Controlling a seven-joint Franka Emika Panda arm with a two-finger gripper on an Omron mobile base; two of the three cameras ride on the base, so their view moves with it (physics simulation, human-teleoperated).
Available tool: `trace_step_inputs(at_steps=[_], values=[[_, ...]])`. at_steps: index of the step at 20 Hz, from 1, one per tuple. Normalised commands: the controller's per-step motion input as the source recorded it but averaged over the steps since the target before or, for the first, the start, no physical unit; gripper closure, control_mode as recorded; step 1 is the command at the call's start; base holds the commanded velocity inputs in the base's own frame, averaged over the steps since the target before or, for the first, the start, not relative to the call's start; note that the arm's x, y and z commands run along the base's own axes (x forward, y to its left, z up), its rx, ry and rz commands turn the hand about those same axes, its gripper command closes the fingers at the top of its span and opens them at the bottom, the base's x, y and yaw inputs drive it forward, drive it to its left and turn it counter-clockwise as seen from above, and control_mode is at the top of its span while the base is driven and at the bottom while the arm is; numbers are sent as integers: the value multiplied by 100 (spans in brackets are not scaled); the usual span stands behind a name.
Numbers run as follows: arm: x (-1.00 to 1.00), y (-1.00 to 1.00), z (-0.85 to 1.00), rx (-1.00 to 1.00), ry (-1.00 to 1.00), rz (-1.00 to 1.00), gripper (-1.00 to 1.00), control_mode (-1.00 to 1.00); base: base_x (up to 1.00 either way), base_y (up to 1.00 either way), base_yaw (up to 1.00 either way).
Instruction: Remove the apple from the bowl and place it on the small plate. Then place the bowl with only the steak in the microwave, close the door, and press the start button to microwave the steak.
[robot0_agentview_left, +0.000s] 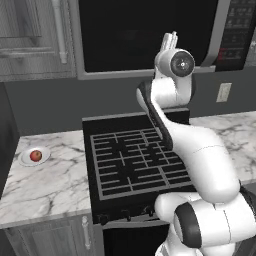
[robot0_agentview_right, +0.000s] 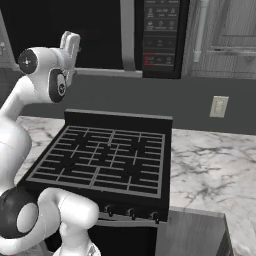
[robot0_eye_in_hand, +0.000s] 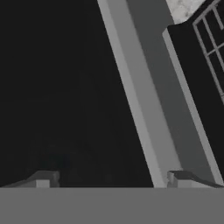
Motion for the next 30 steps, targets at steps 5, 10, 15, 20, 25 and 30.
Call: trace_step_inputs(at_steps=[5,10,15,20,25,30], values=[[43,-4,0,13,0,22,-100,-100,0,0,0],[57,0,-25,5,5,18,-100,-100,0,0,0],[-26,-23,-8,1,2,0,-100,-100,0,0,0],[-100,-85,1,7,-12,-15,-100,-100,0,0,0],[-72,-100,-2,12,-3,-9,-100,-100,0,0,0],[-11,-100,-6,9,0,-3,-100,-100,0,0,0]])
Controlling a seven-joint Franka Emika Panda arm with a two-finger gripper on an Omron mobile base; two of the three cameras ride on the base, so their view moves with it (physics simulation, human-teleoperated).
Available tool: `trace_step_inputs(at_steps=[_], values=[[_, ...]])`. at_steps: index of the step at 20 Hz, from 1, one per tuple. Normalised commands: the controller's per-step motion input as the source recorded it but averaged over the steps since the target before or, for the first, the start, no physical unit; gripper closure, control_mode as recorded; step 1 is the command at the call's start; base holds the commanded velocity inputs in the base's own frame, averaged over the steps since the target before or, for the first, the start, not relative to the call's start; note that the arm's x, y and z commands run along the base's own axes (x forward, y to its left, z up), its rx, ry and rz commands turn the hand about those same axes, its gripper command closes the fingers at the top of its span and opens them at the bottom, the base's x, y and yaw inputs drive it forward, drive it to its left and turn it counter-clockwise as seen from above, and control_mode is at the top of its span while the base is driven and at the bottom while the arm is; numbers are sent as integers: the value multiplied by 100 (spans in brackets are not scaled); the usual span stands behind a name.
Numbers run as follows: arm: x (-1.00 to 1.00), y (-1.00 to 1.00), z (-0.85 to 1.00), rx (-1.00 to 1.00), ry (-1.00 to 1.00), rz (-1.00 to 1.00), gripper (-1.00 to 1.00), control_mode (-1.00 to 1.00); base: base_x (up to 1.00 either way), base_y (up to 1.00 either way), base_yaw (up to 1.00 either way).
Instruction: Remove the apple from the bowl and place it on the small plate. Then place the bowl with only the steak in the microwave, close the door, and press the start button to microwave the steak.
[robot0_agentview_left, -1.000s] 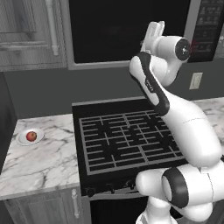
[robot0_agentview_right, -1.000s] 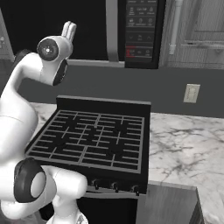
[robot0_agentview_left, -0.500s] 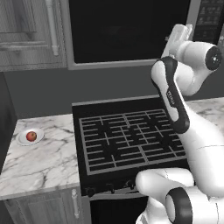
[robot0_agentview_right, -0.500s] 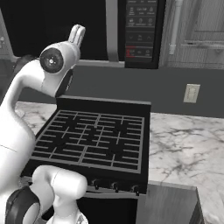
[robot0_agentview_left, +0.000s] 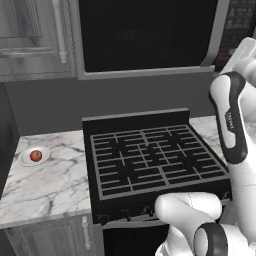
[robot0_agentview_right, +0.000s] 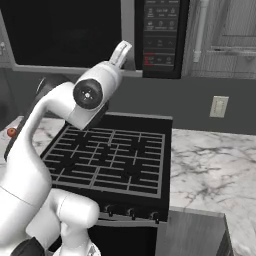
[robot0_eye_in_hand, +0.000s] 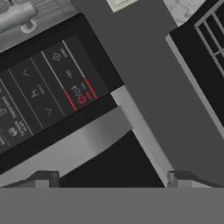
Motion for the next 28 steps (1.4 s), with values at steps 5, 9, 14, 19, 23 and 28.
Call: trace_step_inputs(at_steps=[5,9,14,19,23,28], values=[[0,-100,-13,4,0,0,-100,-100,0,0,0],[0,-76,-22,0,0,0,-100,-100,0,0,0],[21,-6,-22,0,0,15,-100,-100,0,0,0],[25,-5,0,0,-1,12,-100,-100,0,0,0],[25,-14,0,0,0,0,-100,-100,0,0,0],[26,-8,0,0,0,0,-100,-100,0,0,0]])
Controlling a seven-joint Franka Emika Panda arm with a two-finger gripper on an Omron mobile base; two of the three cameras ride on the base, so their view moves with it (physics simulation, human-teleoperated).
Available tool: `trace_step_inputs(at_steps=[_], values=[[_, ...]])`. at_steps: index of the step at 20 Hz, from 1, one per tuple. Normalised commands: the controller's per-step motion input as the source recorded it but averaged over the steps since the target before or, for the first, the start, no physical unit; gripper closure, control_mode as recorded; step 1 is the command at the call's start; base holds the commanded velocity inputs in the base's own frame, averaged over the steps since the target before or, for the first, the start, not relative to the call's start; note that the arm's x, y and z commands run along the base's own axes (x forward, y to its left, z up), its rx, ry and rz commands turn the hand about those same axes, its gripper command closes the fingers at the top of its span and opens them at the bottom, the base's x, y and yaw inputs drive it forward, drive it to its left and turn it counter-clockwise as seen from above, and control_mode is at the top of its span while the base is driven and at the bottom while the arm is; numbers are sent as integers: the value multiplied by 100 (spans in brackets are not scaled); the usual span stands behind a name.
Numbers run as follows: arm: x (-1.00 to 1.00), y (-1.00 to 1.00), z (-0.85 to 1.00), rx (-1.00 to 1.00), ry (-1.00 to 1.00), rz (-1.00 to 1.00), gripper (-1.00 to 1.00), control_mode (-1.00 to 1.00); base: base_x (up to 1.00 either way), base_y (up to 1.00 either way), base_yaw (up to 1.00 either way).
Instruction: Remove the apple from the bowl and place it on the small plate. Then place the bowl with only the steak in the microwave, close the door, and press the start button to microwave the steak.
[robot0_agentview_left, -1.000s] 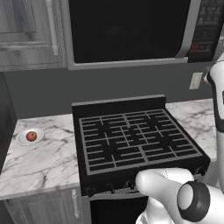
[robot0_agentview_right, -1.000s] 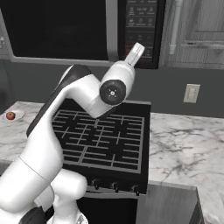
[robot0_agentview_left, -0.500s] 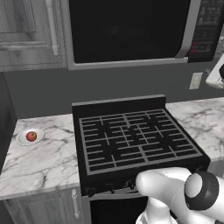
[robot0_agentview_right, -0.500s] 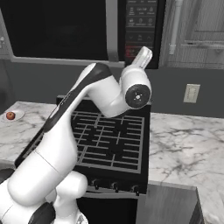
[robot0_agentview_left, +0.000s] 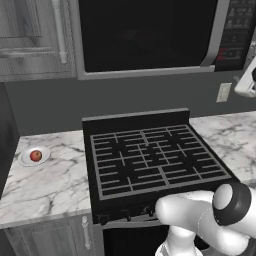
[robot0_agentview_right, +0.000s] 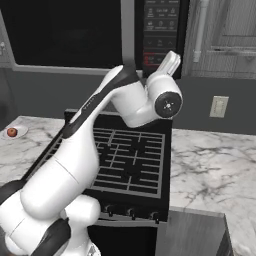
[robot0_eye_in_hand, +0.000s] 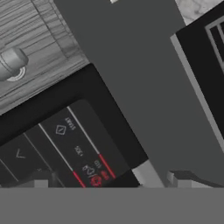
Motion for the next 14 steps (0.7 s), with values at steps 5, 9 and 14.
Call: trace_step_inputs(at_steps=[5,9,14], values=[[27,-5,-5,0,0,1,-100,-100,0,0,0],[28,-16,-5,0,0,2,-100,-100,0,0,0],[29,-11,-2,0,0,2,-100,-100,0,0,0]])
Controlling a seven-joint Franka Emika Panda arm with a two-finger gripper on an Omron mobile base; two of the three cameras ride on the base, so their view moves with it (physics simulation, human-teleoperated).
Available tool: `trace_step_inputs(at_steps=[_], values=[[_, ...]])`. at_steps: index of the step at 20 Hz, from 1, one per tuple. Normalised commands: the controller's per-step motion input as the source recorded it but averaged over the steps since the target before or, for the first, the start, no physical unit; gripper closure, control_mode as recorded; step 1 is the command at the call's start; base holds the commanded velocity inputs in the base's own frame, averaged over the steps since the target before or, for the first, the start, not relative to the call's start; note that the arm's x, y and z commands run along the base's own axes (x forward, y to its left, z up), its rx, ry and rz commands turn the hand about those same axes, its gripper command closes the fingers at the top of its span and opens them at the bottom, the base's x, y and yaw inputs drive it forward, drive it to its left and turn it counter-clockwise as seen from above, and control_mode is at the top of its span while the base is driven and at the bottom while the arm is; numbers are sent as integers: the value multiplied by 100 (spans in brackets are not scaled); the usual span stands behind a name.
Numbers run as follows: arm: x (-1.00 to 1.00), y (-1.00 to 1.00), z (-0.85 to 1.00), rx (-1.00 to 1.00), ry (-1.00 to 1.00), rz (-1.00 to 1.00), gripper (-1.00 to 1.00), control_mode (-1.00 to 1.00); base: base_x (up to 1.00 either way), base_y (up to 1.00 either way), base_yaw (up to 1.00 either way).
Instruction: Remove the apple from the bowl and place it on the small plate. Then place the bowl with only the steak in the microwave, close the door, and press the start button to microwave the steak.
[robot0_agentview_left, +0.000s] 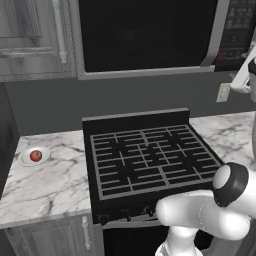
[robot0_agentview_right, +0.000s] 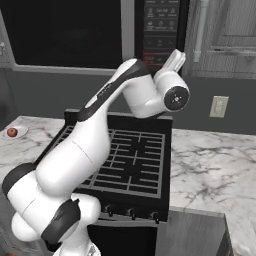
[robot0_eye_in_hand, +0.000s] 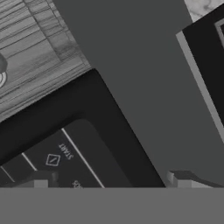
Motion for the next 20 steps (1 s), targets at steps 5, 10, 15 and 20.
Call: trace_step_inputs(at_steps=[5,10,15,20], values=[[22,-1,-7,0,0,1,-100,-100,0,0,0],[23,-2,0,0,0,0,-100,-100,0,0,0],[24,-4,0,0,0,1,-100,-100,0,0,0],[25,-1,-12,0,0,0,-100,-100,0,0,0]])
